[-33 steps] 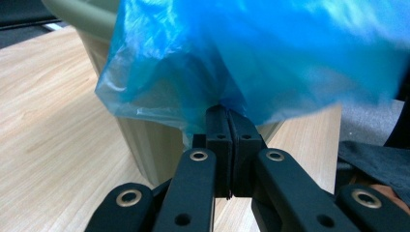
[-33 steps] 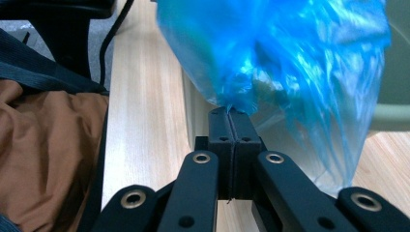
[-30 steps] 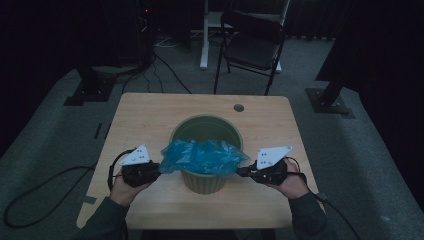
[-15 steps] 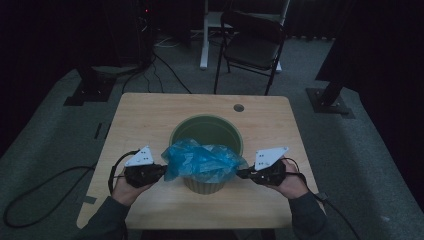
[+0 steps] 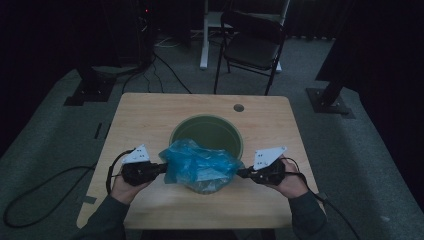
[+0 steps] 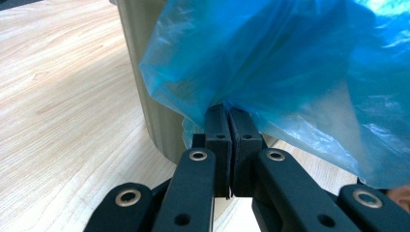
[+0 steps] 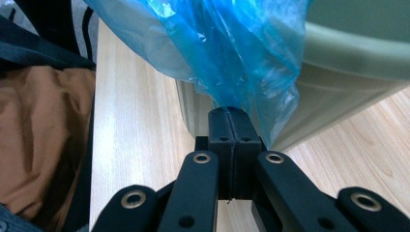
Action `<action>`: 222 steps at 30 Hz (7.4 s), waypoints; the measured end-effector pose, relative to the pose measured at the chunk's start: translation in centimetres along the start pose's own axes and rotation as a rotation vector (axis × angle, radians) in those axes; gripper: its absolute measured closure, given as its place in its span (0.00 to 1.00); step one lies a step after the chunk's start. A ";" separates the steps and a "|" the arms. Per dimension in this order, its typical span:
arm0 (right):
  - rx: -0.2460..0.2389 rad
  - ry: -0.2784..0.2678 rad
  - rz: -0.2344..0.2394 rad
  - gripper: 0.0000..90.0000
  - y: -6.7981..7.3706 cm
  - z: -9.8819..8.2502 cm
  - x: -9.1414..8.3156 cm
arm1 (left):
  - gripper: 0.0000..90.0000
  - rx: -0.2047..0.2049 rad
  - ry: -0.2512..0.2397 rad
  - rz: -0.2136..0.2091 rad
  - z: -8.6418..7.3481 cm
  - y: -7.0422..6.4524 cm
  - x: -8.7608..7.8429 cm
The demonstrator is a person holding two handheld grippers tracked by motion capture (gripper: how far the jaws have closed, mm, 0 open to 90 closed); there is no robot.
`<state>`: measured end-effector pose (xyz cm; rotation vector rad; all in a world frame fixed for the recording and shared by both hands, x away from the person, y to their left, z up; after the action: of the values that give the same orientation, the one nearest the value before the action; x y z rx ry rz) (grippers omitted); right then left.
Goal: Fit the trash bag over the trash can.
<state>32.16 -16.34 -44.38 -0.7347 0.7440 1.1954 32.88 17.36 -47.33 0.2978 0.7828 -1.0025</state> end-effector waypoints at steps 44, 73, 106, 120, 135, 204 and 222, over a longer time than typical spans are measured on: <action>-0.023 -0.218 -0.008 0.80 0.8 1.2 -5.3 | 0.95 -0.042 0.004 0.017 -0.7 0.6 -0.6; 0.025 -0.271 -0.042 0.89 -2.2 6.7 -4.3 | 0.95 -0.043 -0.003 0.018 -0.7 0.6 -0.7; 0.291 -0.184 -0.127 1.00 -5.7 4.7 -3.2 | 0.74 0.006 -0.088 0.096 0.2 -0.5 -4.3; 0.270 -0.172 -0.122 0.99 -5.2 4.7 -3.0 | 0.64 0.007 -0.191 0.123 1.4 0.3 -6.6; 0.266 -0.165 -0.133 0.98 -5.0 4.6 -3.2 | 0.57 0.022 -0.206 0.124 2.9 0.6 -6.9; 0.274 -0.150 -0.142 0.99 -5.4 4.4 -3.4 | 0.50 0.027 -0.274 0.007 3.9 1.6 -8.6; 0.307 -0.134 -0.182 0.98 -6.2 4.0 -2.9 | 0.63 0.066 -0.171 0.106 6.3 1.4 -4.7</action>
<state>38.08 -15.84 -39.09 -0.4523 0.7132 0.9294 35.49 17.59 -39.72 0.3035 0.5744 -0.9421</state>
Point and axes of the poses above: each handheld gripper's, and its own axes: x roughly forward along the jaws, z roughly out of its top, y roughly to its left, the point moved 5 cm from there along x, roughly forward along the jaws, and after that the axes turned 13 degrees about y, right-handed, at the moved point
